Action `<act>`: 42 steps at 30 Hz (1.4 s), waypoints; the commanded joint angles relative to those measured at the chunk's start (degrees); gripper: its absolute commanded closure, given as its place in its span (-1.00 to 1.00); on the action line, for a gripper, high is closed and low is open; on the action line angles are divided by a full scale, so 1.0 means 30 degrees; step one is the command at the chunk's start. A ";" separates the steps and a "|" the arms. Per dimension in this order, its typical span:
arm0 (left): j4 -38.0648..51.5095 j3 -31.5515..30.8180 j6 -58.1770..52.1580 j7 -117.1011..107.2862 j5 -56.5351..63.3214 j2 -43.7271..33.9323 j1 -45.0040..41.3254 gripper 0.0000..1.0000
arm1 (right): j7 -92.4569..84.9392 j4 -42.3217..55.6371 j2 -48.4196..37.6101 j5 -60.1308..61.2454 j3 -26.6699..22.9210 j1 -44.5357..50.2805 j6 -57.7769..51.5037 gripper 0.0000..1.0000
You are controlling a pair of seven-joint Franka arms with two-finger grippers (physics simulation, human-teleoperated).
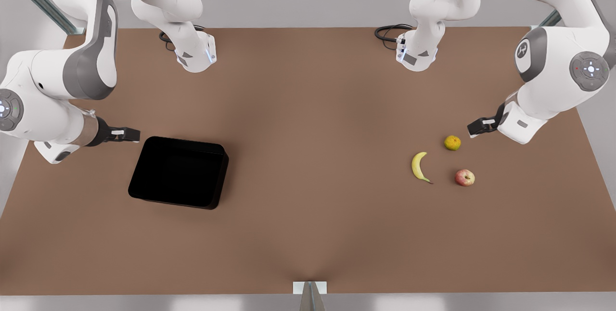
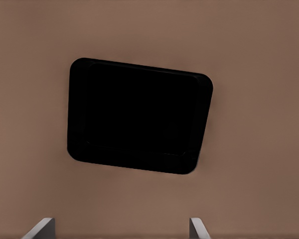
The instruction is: Place the storage box in the middle with the right arm, and place the apple in the storage box with the left arm
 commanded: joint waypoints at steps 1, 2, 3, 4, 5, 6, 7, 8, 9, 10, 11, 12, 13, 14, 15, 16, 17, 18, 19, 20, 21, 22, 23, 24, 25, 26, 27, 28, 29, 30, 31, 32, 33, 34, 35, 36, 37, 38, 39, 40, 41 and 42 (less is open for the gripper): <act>0.0000 0.0000 0.0000 0.0000 -0.0017 -0.0001 0.0024 -1.00 | 0.0000 -0.0016 -0.0002 0.0000 0.0000 -0.0032 0.0000 -1.00; 0.0030 0.0000 0.0029 0.0000 -0.0017 0.0203 0.0024 -1.00 | 0.0000 -0.0016 0.0027 0.0000 0.0000 -0.0003 0.0000 -1.00; 0.0264 0.0000 0.0117 -0.0029 -0.0221 0.1110 0.0287 -1.00 | 0.0029 -0.0016 0.0086 -0.0058 -0.0029 -0.0032 0.0058 -1.00; 0.0672 0.0000 0.0263 -0.0029 -0.0251 0.2775 0.0870 -1.00 | 0.0059 -0.0074 0.0145 -0.0059 -0.0117 -0.0032 0.0844 -1.00; 0.0674 -0.0029 0.0438 0.0087 -0.0251 0.4154 0.1457 -1.00 | 0.0088 -0.0454 0.0144 -0.0088 -0.0146 -0.0061 0.1435 -1.00; 0.0470 -0.0117 0.1635 0.1314 -0.0252 0.5444 0.1957 -1.00 | 0.0088 -0.2118 -0.0089 -0.0205 -0.0146 -0.0178 0.3098 -1.00; 0.0003 -0.0088 0.3187 0.1698 -0.0251 0.6032 0.2308 -1.00 | 0.0088 -0.3848 -0.0557 -0.0205 -0.0146 -0.0296 0.4915 -1.00; -0.0526 -0.0088 0.4247 0.2197 -0.0222 0.6443 0.2455 -1.00 | 0.0059 -0.5141 -0.0588 -0.0205 -0.0146 -0.0675 0.6355 -1.00; -0.0790 -0.0088 0.5067 0.2489 -0.0222 0.6883 0.2719 -1.00 | 0.0059 -0.6196 -0.0588 -0.0205 -0.0146 -0.0793 0.7440 -1.00; -0.1551 -0.0088 0.6502 0.2841 -0.0222 0.7118 0.2865 -1.00 | 0.0059 -0.7484 -0.0559 -0.0205 -0.0146 -0.1145 0.9254 -1.00; -0.2194 -0.0088 0.7204 0.2871 -0.0222 0.7118 0.2895 -1.00 | 0.0029 -0.8684 -0.0559 -0.0292 -0.0146 -0.1262 1.0922 -1.00; -0.2812 -0.0117 0.7734 0.2871 -0.0222 0.7235 0.2895 -1.00 | 0.0029 -0.9244 -0.0559 -0.0702 -0.0146 -0.1525 1.1367 -1.00; -0.2929 -0.0117 0.7705 0.3543 -0.0222 0.7498 0.2982 -1.00 | 0.0088 -0.9566 -0.0880 -0.0732 -0.0117 -0.1789 1.1367 -1.00; -0.2900 -0.0176 0.7822 0.3955 -0.0222 0.8084 0.3363 -1.00 | 0.0088 -1.0444 -0.1670 -0.0732 -0.0146 -0.2023 1.1426 -1.00; -0.2900 -0.0176 0.7852 0.3984 -0.0222 0.8377 0.3510 -1.00 | 0.0146 -1.1614 -0.2315 -0.0732 -0.0146 -0.2112 1.2068 -1.00; -0.2871 -0.0176 0.7881 0.4013 -0.0222 0.8670 0.3568 -1.00 | 0.0789 -1.3461 -0.2989 -0.0732 -0.0146 -0.2141 1.3591 -1.00; -0.2841 -0.0176 0.7910 0.4130 -0.0193 0.8817 0.3745 -1.00 | 0.1172 -1.4429 -0.3078 -0.0732 -0.0146 -0.2141 1.4589 -1.00; -0.2841 -0.0176 0.8144 0.4277 -0.0193 0.8934 0.3861 -1.00 | 0.1230 -1.4927 -0.3078 -0.0732 -0.0146 -0.2345 1.5087 -1.00; -0.2841 -0.0176 0.8261 0.4746 -0.0193 0.9139 0.3891 -1.00 | 0.1230 -1.5542 -0.2961 -0.0733 -0.0117 -0.2815 1.5936 -1.00; -0.2841 -0.0147 0.8262 0.4746 -0.0105 0.9169 0.3920 -1.00 | 0.1201 -1.6158 -0.2815 -0.0732 -0.0117 -0.3166 1.6932 -1.00; -0.2783 -0.0176 0.8291 0.4746 -0.0017 0.9432 0.4037 -1.00 | 0.1201 -1.6392 -0.2551 -0.0762 -0.0117 -0.3606 1.7372 -1.00; -0.2754 -0.0147 0.8466 0.4746 -0.0017 0.9608 0.4037 -1.00 | 0.1201 -1.6744 -0.2317 -0.0762 -0.0117 -0.3694 1.8163 -1.00; -0.2754 -0.0147 0.8584 0.4746 -0.0017 0.9784 0.4037 -1.00 | 0.1201 -1.6774 -0.1995 -0.0762 -0.0117 -0.3841 1.8457 -1.00; -0.2812 -0.0176 0.8759 0.4746 -0.0018 0.9872 0.4037 -1.00 | 0.1230 -1.6832 -0.1585 -0.0762 -0.0117 -0.3870 1.8896 -1.00; -0.2812 -0.0147 0.8760 0.4746 -0.0017 0.9989 0.4037 -1.00 | 0.1260 -1.6832 -0.1233 -0.0732 -0.0117 -0.3811 1.9218 -1.00; -0.2812 -0.0176 0.8760 0.4746 -0.0017 1.0018 0.4008 -1.00 | 0.1640 -1.6891 -0.0969 -0.0761 -0.0117 -0.3753 1.9686 -1.00; -0.2783 -0.0147 0.8760 0.4746 -0.0017 1.0194 0.4008 -1.00 | 0.1641 -1.7184 -0.0676 -0.0732 -0.0059 -0.3694 2.0332 -1.00; -0.2754 -0.0176 0.8906 0.4746 -0.0075 1.0341 0.4008 -1.00 | 0.1641 -1.7243 -0.0325 -0.0732 -0.0059 -0.3694 2.0391 -1.00; -0.2754 -0.0147 0.8965 0.4746 -0.0018 1.0399 0.4008 -1.00 | 0.1641 -1.7243 -0.0032 -0.0761 -0.0059 -0.3665 2.0420 -1.00; -0.2754 -0.0147 0.9023 0.4746 -0.0017 1.0428 0.4008 -1.00 | 0.1641 -1.7272 0.0261 -0.0762 -0.0059 -0.3636 2.0420 -1.00; -0.2724 -0.0147 0.9023 0.4746 -0.0017 1.0429 0.4037 -1.00 | 0.1611 -1.7330 0.0525 -0.0762 -0.0059 -0.3635 2.0683 -1.00; -0.2783 -0.0117 0.9404 0.4746 0.0012 1.0458 0.4008 -1.00 | 0.1611 -1.7447 0.0730 -0.0762 -0.0059 -0.3635 2.0976 -1.00; -0.2754 -0.0088 0.9521 0.4746 0.0012 1.0604 0.4037 -1.00 | 0.1611 -1.7506 0.0965 -0.0791 -0.0059 -0.3664 2.1094 -1.00; -0.2754 -0.0059 0.9639 0.4746 0.0042 1.0634 0.4037 -1.00 | 0.1611 -1.7506 0.1082 -0.0908 -0.0059 -0.3694 2.1123 -1.00; -0.2725 -0.0029 0.9697 0.4746 0.0042 1.0692 0.4037 -1.00 | 0.1611 -1.7536 0.1258 -0.1084 -0.0059 -0.3782 2.1474 -1.00; -0.2754 -0.0029 0.9697 0.4746 0.0042 1.0721 0.4008 -1.00 | 0.1611 -1.7536 0.1463 -0.1084 -0.0059 -0.3811 2.1621 -1.00; -0.2754 -0.0029 0.9668 0.4746 0.0042 1.0838 0.4037 -1.00 | 0.1641 -1.7536 0.1463 -0.1084 -0.0059 -0.3841 2.1621 -0.99; -0.2754 -0.0029 0.9697 0.4746 0.0042 1.0868 0.4037 -1.00 | 0.1641 -1.7536 0.1492 -0.1084 -0.0059 -0.3841 2.1621 -0.11; -0.3017 -0.0029 1.0283 0.4746 0.0071 1.0809 0.4125 -1.00 | 0.1611 -1.7507 0.1463 -0.1113 -0.0059 -0.3811 2.1563 0.57; -0.3076 -0.0029 1.0458 0.4775 0.0071 1.0751 0.4155 -1.00 | 0.1611 -1.7506 0.1404 -0.1084 -0.0059 -0.3811 2.1563 0.57; -0.3252 -0.0029 1.0722 0.4746 0.0188 1.0663 0.4184 -1.00 | 0.1612 -1.7506 0.1375 -0.1113 -0.0058 -0.3811 2.1533 0.57; -0.3515 -0.0029 1.1015 0.4775 0.0188 1.0605 0.4155 -1.00 | 0.1641 -1.7506 0.1346 -0.1084 -0.0029 -0.3811 2.1446 0.57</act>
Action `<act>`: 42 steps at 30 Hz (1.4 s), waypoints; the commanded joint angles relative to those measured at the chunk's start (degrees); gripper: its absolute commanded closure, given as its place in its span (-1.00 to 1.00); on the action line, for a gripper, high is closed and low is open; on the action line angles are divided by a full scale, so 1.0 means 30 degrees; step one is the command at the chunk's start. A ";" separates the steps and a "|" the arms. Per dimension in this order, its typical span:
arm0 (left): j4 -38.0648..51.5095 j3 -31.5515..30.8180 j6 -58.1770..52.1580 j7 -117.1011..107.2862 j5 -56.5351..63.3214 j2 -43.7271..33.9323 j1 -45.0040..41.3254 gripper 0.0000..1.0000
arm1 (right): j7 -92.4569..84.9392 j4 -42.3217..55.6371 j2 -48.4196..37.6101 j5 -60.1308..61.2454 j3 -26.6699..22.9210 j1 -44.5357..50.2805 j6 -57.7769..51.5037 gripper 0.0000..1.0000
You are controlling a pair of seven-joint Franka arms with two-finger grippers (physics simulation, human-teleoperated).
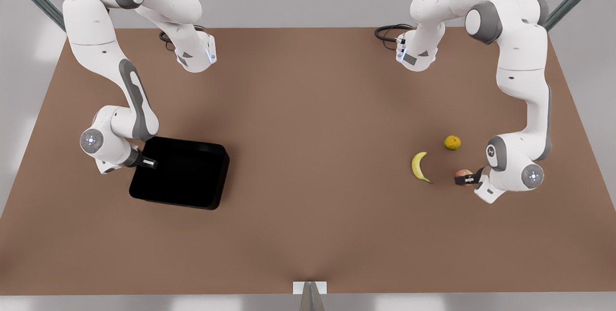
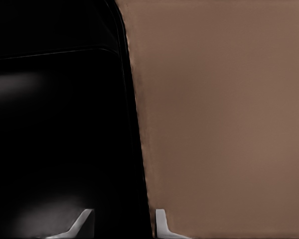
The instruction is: Place the storage box in the middle with the right arm, and place the apple in the storage box with the left arm
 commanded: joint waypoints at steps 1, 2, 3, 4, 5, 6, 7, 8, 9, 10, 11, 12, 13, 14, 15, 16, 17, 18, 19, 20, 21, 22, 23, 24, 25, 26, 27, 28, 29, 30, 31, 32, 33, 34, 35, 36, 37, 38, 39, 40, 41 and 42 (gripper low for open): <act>-0.0013 0.0000 0.0025 -0.0002 0.0074 -0.0004 0.0000 -1.00 | 0.0066 0.0010 -0.0023 -0.0002 0.0013 0.0006 -0.0010 0.57; -0.0189 0.0000 0.0318 -0.0002 0.0045 0.0026 0.0000 -1.00 | 0.0213 0.0010 -0.0023 -0.0001 0.0013 -0.0023 -0.0010 0.57; -0.0189 0.0000 0.0289 -0.0002 0.0045 0.0055 0.0000 -1.00 | 0.0213 0.0039 -0.0023 -0.0001 0.0013 -0.0023 -0.0010 0.57; -0.0189 0.0000 0.0289 -0.0002 0.0045 0.0055 -0.0029 -1.00 | 0.0184 0.0039 0.0006 -0.0001 0.0013 -0.0023 -0.0010 0.57; -0.0189 0.0000 0.0289 -0.0002 0.0045 0.0114 -0.0029 -1.00 | 0.0184 0.0068 0.0094 -0.0002 0.0013 -0.0023 -0.0010 0.57; -0.0189 0.0000 0.0289 -0.0002 0.0073 0.0172 -0.0058 -1.00 | 0.0184 0.0069 0.0124 0.0027 0.0013 -0.0023 -0.0010 0.57; -0.0159 0.0000 0.0289 -0.0002 0.0074 0.0260 -0.0058 -1.00 | 0.0184 0.0098 0.0153 0.0028 0.0013 -0.0023 0.0019 0.57; -0.0159 0.0000 0.0289 -0.0002 0.0073 0.0260 -0.0058 -1.00 | 0.0184 0.0098 0.0153 0.0028 0.0013 -0.0053 -0.0010 0.57; -0.0130 0.0000 0.0289 -0.0002 0.0074 0.0318 -0.0029 -1.00 | 0.0184 0.0127 0.0153 0.0027 0.0013 -0.0053 -0.0010 0.57; -0.0130 0.0000 0.0289 -0.0002 0.0074 0.0436 -0.0029 -1.00 | 0.0184 0.0127 0.0153 0.0028 0.0013 -0.0053 -0.0039 0.57; -0.0072 0.0000 0.0318 -0.0002 0.0074 0.0553 -0.0029 -1.00 | 0.0184 0.0127 0.0153 -0.0001 0.0013 -0.0053 -0.0039 0.57; -0.0042 0.0000 0.0376 -0.0002 0.0074 0.0641 -0.0029 -1.00 | 0.0155 0.0157 0.0182 -0.0002 0.0013 -0.0053 -0.0039 0.57; -0.0042 0.0000 0.0377 -0.0002 0.0074 0.0700 -0.0029 -1.00 | 0.0155 0.0157 0.0182 -0.0002 0.0013 -0.0053 -0.0039 0.57; -0.0013 0.0000 0.0377 -0.0002 0.0074 0.0729 -0.0029 -1.00 | 0.0155 0.0157 0.0182 -0.0002 0.0013 -0.0053 -0.0039 0.57; -0.0013 0.0000 0.0377 -0.0002 0.0074 0.0758 -0.0029 -1.00 | 0.0155 0.0244 0.0153 -0.0002 0.0013 0.0035 -0.0331 0.57; -0.0013 0.0000 0.0406 -0.0002 0.0074 0.0817 -0.0029 -1.00 | 0.0155 0.0859 0.0153 -0.0002 0.0013 0.0123 -0.1268 0.57; -0.0013 0.0000 0.0377 -0.0002 0.0074 0.0817 -0.0029 -1.00 | 0.0184 0.1562 0.0095 -0.0002 0.0042 0.0152 -0.2645 0.57; -0.0013 0.0000 0.0377 -0.0002 0.0074 0.0817 -0.0029 -1.00 | 0.0184 0.2089 -0.0052 -0.0002 0.0072 0.0182 -0.3728 0.57; -0.0013 0.0000 0.0377 -0.0002 0.0074 0.0817 -0.0029 -1.00 | 0.0184 0.3056 -0.0081 -0.0002 0.0101 0.0240 -0.5252 0.57; -0.0042 0.0000 0.0347 -0.0002 0.0103 0.0788 -0.0029 -1.00 | 0.0213 0.4110 -0.0081 -0.0002 0.0394 0.0240 -0.6570 0.57; -0.0072 0.0000 0.0347 -0.0002 0.0336 0.0787 -0.0029 -1.00 | 0.0417 0.5310 0.0006 0.0057 0.0774 0.0328 -0.7801 0.57; -0.0101 0.0000 0.0347 -0.0002 0.0396 0.0787 0.0000 -1.00 | 0.1647 0.6512 0.0094 0.0086 0.1477 0.0328 -0.8652 0.57; -0.0101 0.0000 0.0347 -0.0002 0.0396 0.0787 0.0000 -1.00 | 0.2235 0.6836 0.0124 0.0232 0.2034 0.0328 -0.8741 0.57; -0.0159 0.0000 0.0347 -0.0002 0.0425 0.0758 0.0000 -1.00 | 0.2790 0.7070 0.0124 0.0291 0.2152 0.0738 -0.8770 0.57; -0.0189 0.0000 0.0318 -0.0002 0.0396 0.0729 -0.0029 -1.00 | 0.2938 0.7187 0.0124 0.0350 0.2269 0.0855 -0.8770 0.57; -0.0277 0.0000 0.0347 -0.0002 0.0425 0.0641 -0.0029 -1.00 | 0.3494 0.7305 0.0153 0.0379 0.2649 0.0856 -0.8799 0.57; -0.0277 0.0000 0.0347 -0.0002 0.0425 0.0641 -0.0029 -1.00 | 0.3496 0.7305 0.0182 0.0321 0.2738 0.0856 -0.8916 0.57; -0.0277 0.0000 0.0347 -0.0002 0.0425 0.0700 -0.0029 -1.00 | 0.2530 0.7305 0.0357 0.0174 0.2738 0.0797 -0.9121 -0.06; -0.0277 0.0000 0.0376 -0.0002 0.0425 0.0729 -0.0058 -1.00 | 0.1651 0.7276 0.0475 0.0086 0.2738 0.0651 -0.9151 -1.00; -0.0277 0.0000 0.0377 -0.0002 0.0425 0.0758 -0.0058 -1.00 | 0.1006 0.7188 0.0475 0.0057 0.2708 0.0446 -0.9122 -1.00; -0.0248 0.0000 0.0377 -0.0002 0.0425 0.0787 -0.0058 -1.00 | 0.0770 0.7042 0.0475 -0.0176 0.2708 -0.0023 -0.9063 -1.00; -0.0247 0.0000 0.0377 -0.0002 0.0425 0.0787 -0.0087 -1.00 | 0.0712 0.6778 0.0475 -0.0265 0.2708 -0.0316 -0.9004 -1.00; -0.0247 0.0000 0.0377 -0.0002 0.0425 0.0787 -0.0087 -0.98 | 0.0566 0.6456 0.0446 -0.0558 0.2708 -0.0609 -0.8975 -1.00; -0.0247 0.0000 0.0377 -0.0002 0.0454 0.0787 -0.0087 -0.96 | -0.0401 0.5929 0.0446 -0.0558 0.2708 -0.0990 -0.8741 -1.00; -0.0218 0.0000 0.0377 -0.0002 0.0454 0.0787 -0.0087 -0.94 | -0.0402 0.5168 0.0475 -0.0617 0.2708 -0.1019 -0.7659 -1.00; -0.0218 0.0000 0.0377 -0.0002 0.0454 0.0758 -0.0087 -0.94 | -0.0373 0.4347 0.0475 -0.0617 0.2708 -0.1019 -0.6486 -1.00; -0.0218 0.0000 0.0377 -0.0002 0.0454 0.0758 -0.0087 -0.93 | -0.0343 0.3849 0.0475 -0.0617 0.2708 -0.1019 -0.5783 -1.00; -0.0189 0.0000 0.0377 -0.0002 0.0454 0.0758 -0.0116 -0.87 | -0.0197 0.3614 0.0651 -0.0617 0.2708 -0.0990 -0.5401 -1.00; -0.0189 0.0000 0.0377 -0.0002 0.0454 0.0758 -0.0117 -0.76 | -0.0226 0.3146 0.0710 -0.0646 0.2708 -0.1019 -0.4670 -1.00; -0.0189 0.0000 0.0377 -0.0002 0.0454 0.0787 -0.0117 -0.67 | -0.0255 0.2911 0.0739 -0.0996 0.2708 -0.1194 -0.4463 -1.00; -0.0189 0.0000 0.0377 -0.0002 0.0454 0.0787 -0.0117 -0.64 | -0.0255 0.2676 0.0739 -0.1378 0.2708 -0.1312 -0.4229 -1.00; -0.0189 0.0000 0.0377 -0.0002 0.0454 0.0787 -0.0117 -0.64 | -0.0226 0.2618 0.0768 -0.1379 0.2708 -0.1342 -0.4199 -1.00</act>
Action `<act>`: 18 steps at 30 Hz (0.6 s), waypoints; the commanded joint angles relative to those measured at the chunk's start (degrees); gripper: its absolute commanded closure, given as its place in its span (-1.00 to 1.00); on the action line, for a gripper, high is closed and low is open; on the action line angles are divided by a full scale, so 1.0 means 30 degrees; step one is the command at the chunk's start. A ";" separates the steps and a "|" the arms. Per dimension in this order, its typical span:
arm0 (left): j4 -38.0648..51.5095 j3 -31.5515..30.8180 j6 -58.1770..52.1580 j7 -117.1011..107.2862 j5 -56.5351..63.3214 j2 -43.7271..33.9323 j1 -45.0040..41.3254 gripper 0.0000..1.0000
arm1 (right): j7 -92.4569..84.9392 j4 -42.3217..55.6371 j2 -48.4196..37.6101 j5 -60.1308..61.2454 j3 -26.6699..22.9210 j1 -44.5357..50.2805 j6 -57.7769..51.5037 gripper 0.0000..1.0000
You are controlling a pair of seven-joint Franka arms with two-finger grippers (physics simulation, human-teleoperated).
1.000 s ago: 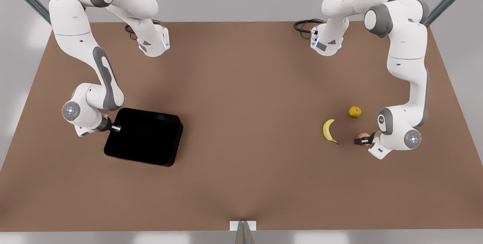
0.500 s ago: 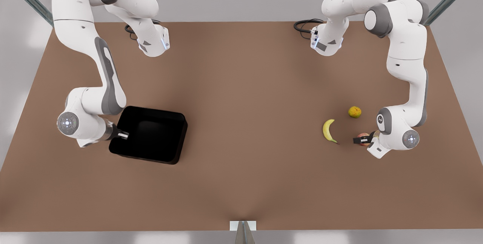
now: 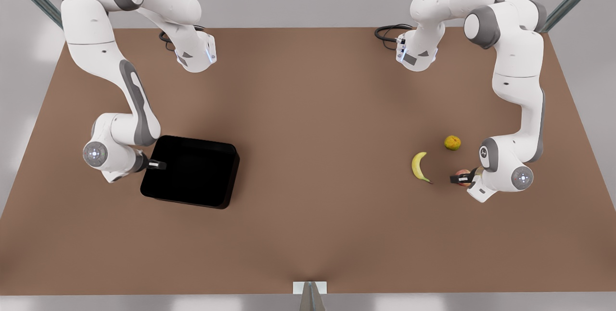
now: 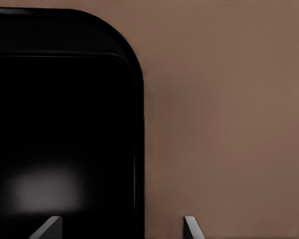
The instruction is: Place the storage box in the middle with the right arm, and place the apple in the storage box with the left arm
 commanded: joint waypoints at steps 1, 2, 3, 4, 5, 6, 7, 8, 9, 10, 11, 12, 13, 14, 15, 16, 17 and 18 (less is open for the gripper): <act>-0.0005 -0.0001 0.0000 0.0000 0.0011 0.0007 -0.0006 -0.63 | 0.0000 -0.0001 0.0041 -0.0002 0.0000 -0.0047 0.0003 -1.00; -0.0005 -0.0001 0.0000 0.0000 0.0011 0.0036 -0.0006 -0.63 | 0.0000 -0.0293 0.0130 -0.0149 0.0000 -0.0106 0.0617 -1.00; 0.0025 -0.0001 0.0029 0.0000 0.0011 0.0066 -0.0006 -0.63 | 0.0000 -0.0499 0.0188 -0.0149 0.0000 -0.0106 0.0999 -1.00; 0.0025 -0.0001 0.0000 0.0000 0.0011 0.0095 -0.0006 -0.63 | 0.0000 -0.0733 0.0305 -0.0149 0.0000 -0.0106 0.1496 -1.00; 0.0025 -0.0001 0.0000 0.0000 0.0011 0.0095 -0.0006 -0.63 | 0.0058 -0.0851 0.0393 -0.0149 0.0000 -0.0106 0.1761 -0.93; 0.0025 -0.0001 0.0000 0.0000 0.0011 0.0095 -0.0006 -0.63 | 0.0029 -0.0851 0.0452 -0.0149 0.0000 -0.0106 0.1731 -0.30; 0.0025 -0.0001 0.0000 0.0000 0.0011 0.0095 -0.0006 -0.63 | -0.0117 -0.0822 0.0744 -0.0500 0.0000 -0.0106 0.1761 0.19; 0.0054 -0.0001 0.0000 0.0000 0.0011 0.0095 -0.0006 -0.63 | -0.0088 -0.0822 0.0920 -0.0530 0.0000 -0.0165 0.1790 0.30; 0.0054 -0.0001 0.0000 0.0000 0.0011 0.0066 -0.0035 -0.63 | -0.0088 -0.0822 0.0979 -0.0530 0.0000 -0.0194 0.1790 0.42; 0.0025 -0.0001 -0.0029 -0.0030 0.0011 -0.0051 -0.0035 -0.63 | -0.0176 -0.0792 0.0979 -0.0618 0.0000 -0.0194 0.1761 0.57; -0.0004 -0.0001 -0.0059 -0.0030 0.0011 -0.0110 -0.0035 -0.63 | -0.0176 -0.0763 0.0950 -0.0618 0.0029 -0.0165 0.1702 0.57; 0.0024 -0.0001 -0.0059 -0.0030 0.0011 -0.0110 -0.0035 -0.63 | -0.0176 -0.0763 0.0921 -0.0618 0.0029 -0.0194 0.1644 0.57; 0.0025 -0.0001 -0.0030 -0.0059 0.0011 -0.0081 -0.0035 -0.63 | -0.0147 -0.0704 0.0891 -0.0618 0.0029 -0.0194 0.1585 0.57; 0.0025 -0.0001 -0.0029 -0.0059 0.0011 -0.0051 -0.0064 -0.63 | -0.0088 -0.0704 0.0862 -0.0618 0.0029 -0.0194 0.1614 0.57; 0.0025 -0.0001 0.0000 -0.0059 0.0011 -0.0022 -0.0064 -0.63 | -0.0029 -0.0704 0.0862 -0.0618 0.0029 -0.0165 0.1643 0.57; 0.0025 -0.0001 0.0000 -0.0088 0.0011 -0.0022 -0.0064 -0.63 | -0.0029 -0.0675 0.0862 -0.0618 0.0029 -0.0165 0.1614 0.57; 0.0054 -0.0001 0.0000 -0.0088 0.0011 0.0007 -0.0064 -0.63 | 0.0000 -0.0616 0.0862 -0.0618 0.0029 -0.0194 0.1556 0.57; 0.0054 -0.0001 0.0000 -0.0117 0.0011 0.0007 -0.0064 -0.63 | 0.0000 -0.0587 0.0862 -0.0618 0.0029 -0.0282 0.1556 0.57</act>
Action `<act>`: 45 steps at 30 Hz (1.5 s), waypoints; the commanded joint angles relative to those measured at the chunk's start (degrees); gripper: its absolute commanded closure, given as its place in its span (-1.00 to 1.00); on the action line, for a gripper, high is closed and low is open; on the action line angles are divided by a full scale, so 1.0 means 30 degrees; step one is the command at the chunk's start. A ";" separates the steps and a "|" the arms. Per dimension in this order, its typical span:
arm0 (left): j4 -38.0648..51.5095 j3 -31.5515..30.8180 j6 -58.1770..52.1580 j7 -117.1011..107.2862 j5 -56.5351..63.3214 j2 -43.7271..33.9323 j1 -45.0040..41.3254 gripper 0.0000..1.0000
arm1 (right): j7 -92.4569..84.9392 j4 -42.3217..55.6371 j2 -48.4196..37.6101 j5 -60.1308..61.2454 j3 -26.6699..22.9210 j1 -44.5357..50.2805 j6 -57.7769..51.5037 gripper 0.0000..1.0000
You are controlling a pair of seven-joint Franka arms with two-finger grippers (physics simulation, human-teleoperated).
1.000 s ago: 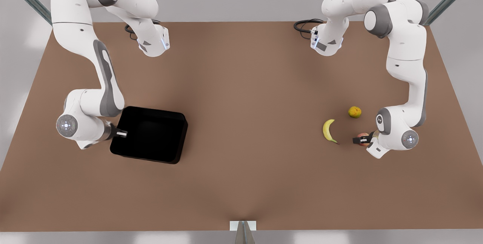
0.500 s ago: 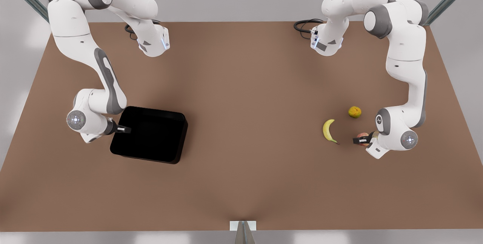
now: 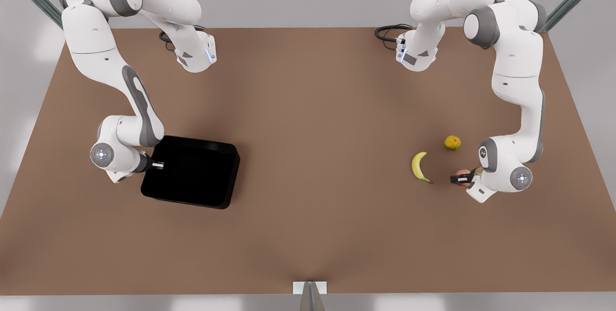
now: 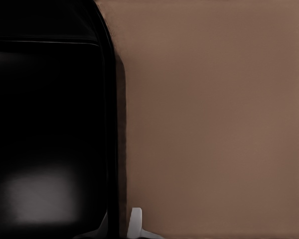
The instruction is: Place the storage box in the middle with the right arm, and place the apple in the storage box with the left arm
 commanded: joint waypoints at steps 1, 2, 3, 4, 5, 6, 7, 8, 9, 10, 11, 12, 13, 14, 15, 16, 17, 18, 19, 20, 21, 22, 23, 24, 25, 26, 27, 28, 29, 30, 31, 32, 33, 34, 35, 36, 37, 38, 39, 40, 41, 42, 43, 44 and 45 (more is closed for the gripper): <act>0.0014 0.0000 -0.0005 -0.0016 -0.0221 0.0002 -0.0001 -0.63 | 0.0015 0.0062 -0.0014 0.0000 0.0000 0.0001 -0.0012 0.57; -0.0015 0.0000 -0.0005 0.0013 -0.0221 -0.0027 -0.0001 -0.63 | 0.0015 0.0091 -0.0219 0.0058 0.0000 -0.0028 -0.0070 0.57; -0.0015 0.0000 -0.0034 -0.0016 -0.0221 -0.0115 -0.0001 -0.63 | 0.0015 0.0062 -0.0482 0.0059 0.0029 -0.0145 -0.0158 0.57; -0.0015 0.0000 -0.0034 -0.0046 -0.0221 -0.0173 -0.0001 -0.63 | 0.0015 0.0092 -0.0687 0.0117 0.0029 -0.0145 -0.0509 0.57; -0.0044 0.0000 -0.0063 -0.0075 -0.0221 -0.0203 -0.0001 -0.63 | 0.0015 0.0092 -0.0746 0.0176 0.0029 -0.0175 -0.0510 0.57; -0.0073 0.0000 -0.0092 -0.0075 -0.0221 -0.0320 -0.0001 -0.63 | 0.0015 0.0092 -0.0717 0.0205 0.0029 -0.0175 -0.0481 0.57; -0.0074 0.0000 -0.0092 -0.0104 -0.0221 -0.0437 -0.0030 -0.63 | 0.0132 0.0121 -0.0629 0.0205 0.0029 -0.0204 -0.0480 0.57; -0.0132 0.0000 -0.0209 -0.0134 -0.0221 -0.0670 -0.0030 -0.63 | 0.0365 0.0382 -0.0600 0.0263 0.0146 -0.0379 -0.0509 0.57; -0.0132 0.0000 -0.0268 -0.0192 -0.0221 -0.1052 -0.0030 -0.63 | 0.1011 0.0648 -0.0570 0.0264 0.0322 -0.0409 -0.0832 0.57; -0.0161 -0.0029 -0.0297 -0.0221 -0.0221 -0.1286 -0.0060 -0.63 | 0.1187 0.0882 -0.0570 0.0937 0.0966 -0.0906 -0.0861 0.57; -0.0161 -0.0029 -0.0297 -0.0250 -0.0221 -0.1521 -0.0205 -0.63 | 0.1391 0.0970 -0.0570 0.1025 0.1376 -0.1199 -0.0891 0.57; -0.0132 -0.0029 -0.0297 -0.0309 -0.0221 -0.1638 -0.0352 -0.63 | 0.1480 0.1466 -0.0570 0.1609 0.1669 -0.1317 -0.1502 0.57; -0.0132 -0.0029 -0.0297 -0.0397 -0.0221 -0.1989 -0.0791 -0.63 | 0.1685 0.2170 -0.0570 0.2195 0.1963 -0.1405 -0.2121 0.57; -0.0132 -0.0029 -0.0268 -0.0572 -0.0221 -0.2193 -0.0996 -0.63 | 0.1714 0.2551 -0.0541 0.2518 0.2109 -0.1376 -0.2471 0.57; -0.0103 -0.0146 -0.0297 -0.1185 -0.0250 -0.2399 -0.1435 -0.63 | 0.1831 0.3370 -0.0483 0.2958 0.2372 -0.1288 -0.2939 0.57; -0.0045 -0.0583 -0.0327 -0.2386 -0.0250 -0.2663 -0.1905 -0.63 | 0.1861 0.4396 -0.0278 0.3281 0.2722 -0.0995 -0.3527 0.57; -0.0015 -0.0703 -0.0327 -0.3208 -0.0250 -0.2780 -0.2461 -0.64 | 0.2271 0.5335 0.0191 0.3340 0.3339 -0.0761 -0.3820 0.57; -0.0044 -0.0820 -0.0356 -0.3823 -0.0250 -0.3044 -0.2930 -0.64 | 0.2387 0.5803 0.0396 0.3369 0.3340 0.0029 -0.3791 0.57; -0.0015 -0.1200 -0.0415 -0.4527 -0.0250 -0.3074 -0.3165 -0.64 | 0.2827 0.6536 0.0982 0.3369 0.3340 0.0966 -0.3820 0.57; 0.0014 -0.1260 -0.0649 -0.4792 -0.0250 -0.3366 -0.3545 -0.64 | 0.2944 0.6771 0.1216 0.3369 0.3340 0.1758 -0.3791 0.57; 0.0073 -0.1376 -0.1058 -0.5260 -0.0279 -0.3718 -0.3956 -0.64 | 0.3062 0.7239 0.1656 0.3340 0.3340 0.2607 -0.3733 0.57; 0.0102 -0.1787 -0.1089 -0.5963 -0.0279 -0.3982 -0.4219 -0.64 | 0.3150 0.7913 0.2270 0.3340 0.3340 0.3486 -0.3732 0.57; 0.0132 -0.2108 -0.1089 -0.6607 -0.0279 -0.4128 -0.4512 -0.64 | 0.3676 0.8674 0.2972 0.3311 0.3340 0.4189 -0.3703 0.57; 0.0482 -0.2635 -0.1643 -0.7544 -0.0279 -0.4246 -0.4718 -0.64 | 0.4029 0.9495 0.3676 0.3340 0.3340 0.4893 -0.3703 0.57; 0.0717 -0.3309 -0.1762 -0.8686 -0.0279 -0.4216 -0.4864 -0.64 | 0.4848 1.0256 0.4526 0.3310 0.3340 0.5625 -0.3587 0.57; 0.0776 -0.3924 -0.1704 -0.9477 -0.0250 -0.4216 -0.4864 -0.64 | 0.5755 1.1398 0.5463 0.3311 0.3340 0.6299 -0.3498 0.57; 0.0951 -0.4392 -0.1704 -1.0268 -0.0250 -0.4216 -0.4864 -0.64 | 0.6632 1.2598 0.6371 0.3311 0.3340 0.7351 -0.3440 0.57; 0.0981 -0.4832 -0.1500 -1.1351 -0.0250 -0.4158 -0.5098 -0.64 | 0.7368 1.4090 0.7511 0.3340 0.3340 0.8231 -0.3410 0.57; 0.1360 -0.5330 -0.1469 -1.2492 -0.0250 -0.4071 -0.5244 -0.64 | 0.7691 1.4767 0.8070 0.3340 0.3340 0.8876 -0.3381 0.57; 0.1567 -0.5652 -0.1353 -1.3634 -0.0221 -0.4011 -0.5595 -0.65 | 0.7720 1.5207 0.8452 0.3485 0.3340 0.9374 -0.3294 0.57; 0.1947 -0.5742 -0.1323 -1.4635 -0.0221 -0.3807 -0.6240 -0.65 | 0.7691 1.5268 0.8804 0.3575 0.3340 0.9698 -0.2736 0.57; 0.2474 -0.5917 -0.1149 -1.5396 -0.0192 -0.3309 -0.6768 -0.66 | 0.7457 1.5268 0.8834 0.3604 0.3340 0.9757 -0.2736 0.57; 0.3177 -0.5947 -0.0796 -1.6100 0.0335 -0.2694 -0.7295 -0.66 | 0.5968 1.5268 0.8980 0.3604 0.3340 0.9757 -0.2736 0.42; 0.4027 -0.5976 -0.0796 -1.6890 0.0658 -0.2137 -0.7676 -0.66 | 0.4908 1.5238 0.8951 0.3574 0.3340 0.9669 -0.2824 -1.00; 0.4672 -0.5976 -0.0650 -1.7593 0.0717 -0.1698 -0.8174 -0.66 | 0.4879 1.5238 0.8951 0.3545 0.3340 0.9523 -0.2912 -1.00; 0.4760 -0.5947 0.0521 -1.8619 0.0746 -0.1317 -0.8526 -0.66 | 0.4878 1.5238 0.8922 0.3574 0.3340 0.9376 -0.3000 -1.00; 0.4819 -0.5947 0.1166 -1.9205 0.0746 -0.1082 -0.8790 -0.66 | 0.4849 1.5238 0.8776 0.3574 0.3340 0.9143 -0.3029 -1.00; 0.4995 -0.5947 0.1226 -1.9791 0.0980 -0.0994 -0.9083 -0.66 | 0.4879 1.5209 0.8571 0.3604 0.3574 0.8615 -0.3117 -1.00; 0.5024 -0.5947 0.1255 -2.0114 0.1215 -0.0964 -0.9258 -0.66 | 0.4849 1.5209 0.8483 0.3574 0.4159 0.7649 -0.3819 -1.00; 0.5024 -0.5918 0.1255 -2.0260 0.1302 -0.0906 -0.9434 -0.90 | 0.4820 1.5151 0.8219 0.3574 0.4599 0.6800 -0.4055 -1.00; 0.5112 -0.5801 0.1255 -2.0260 0.1448 -0.0847 -0.9610 -1.00 | 0.4381 1.5150 0.8014 0.3574 0.5156 0.5803 -0.4756 -1.00; 0.5112 -0.5771 0.1255 -2.0260 0.1566 -0.0789 -0.9640 -1.00 | 0.4292 1.5209 0.7867 0.3574 0.5566 0.4925 -0.5050 -1.00; 0.5112 -0.5742 0.1255 -2.0260 0.1566 -0.0759 -0.9728 -1.00 | 0.4322 1.5209 0.7663 0.3545 0.5684 0.4163 -0.5314 -1.00; 0.5112 -0.5742 0.1255 -2.0260 0.1596 -0.0759 -0.9757 -1.00 | 0.4147 1.5209 0.7428 0.3516 0.5713 0.3372 -0.5870 -1.00; 0.5112 -0.5742 0.1255 -2.0260 0.1596 -0.0759 -0.9845 -1.00 | 0.3941 1.5209 0.7018 0.3545 0.5830 0.2581 -0.6368 -1.00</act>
